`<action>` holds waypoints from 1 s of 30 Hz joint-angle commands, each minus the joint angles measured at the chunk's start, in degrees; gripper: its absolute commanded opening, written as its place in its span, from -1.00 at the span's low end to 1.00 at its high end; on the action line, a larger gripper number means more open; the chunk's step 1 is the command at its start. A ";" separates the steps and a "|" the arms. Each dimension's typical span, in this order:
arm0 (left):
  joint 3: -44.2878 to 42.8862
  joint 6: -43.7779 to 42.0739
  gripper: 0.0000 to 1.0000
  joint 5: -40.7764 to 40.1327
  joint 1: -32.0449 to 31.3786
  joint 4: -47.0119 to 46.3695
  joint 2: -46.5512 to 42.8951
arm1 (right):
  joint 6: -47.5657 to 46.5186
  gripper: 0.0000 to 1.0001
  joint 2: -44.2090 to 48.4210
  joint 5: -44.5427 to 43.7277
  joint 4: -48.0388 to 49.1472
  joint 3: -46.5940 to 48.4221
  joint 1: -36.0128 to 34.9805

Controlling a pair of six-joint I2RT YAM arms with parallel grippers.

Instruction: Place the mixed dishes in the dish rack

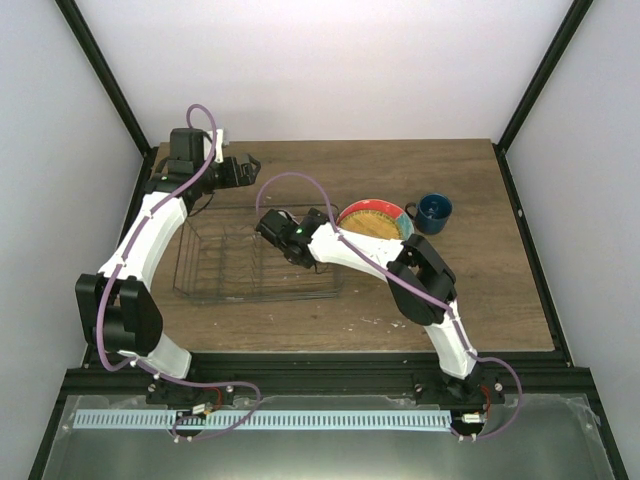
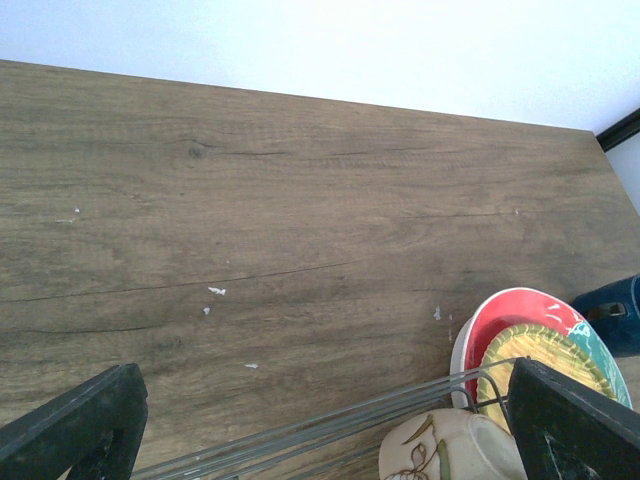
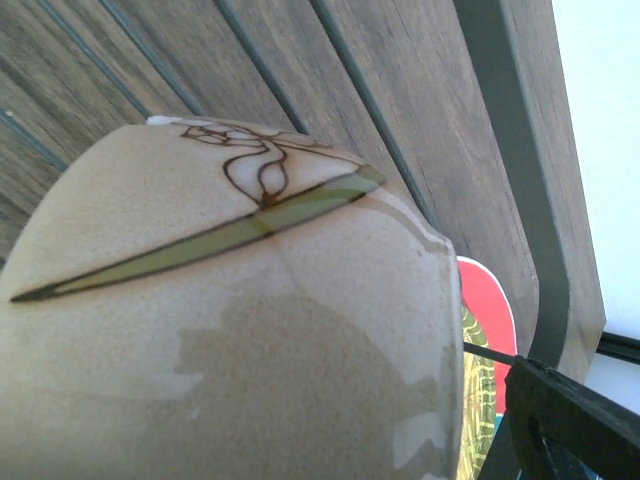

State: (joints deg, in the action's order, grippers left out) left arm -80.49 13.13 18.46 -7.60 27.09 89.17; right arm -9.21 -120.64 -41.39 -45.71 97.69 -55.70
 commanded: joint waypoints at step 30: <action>6.30 -0.70 1.00 2.43 0.08 -0.37 -4.46 | 4.50 1.00 11.79 24.84 -5.46 -3.86 -5.52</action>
State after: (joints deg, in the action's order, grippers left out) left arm -74.81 13.10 18.94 -7.60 27.16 85.73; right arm -7.44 -114.43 -21.65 -50.85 93.51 -61.04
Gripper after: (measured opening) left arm 0.997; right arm 0.999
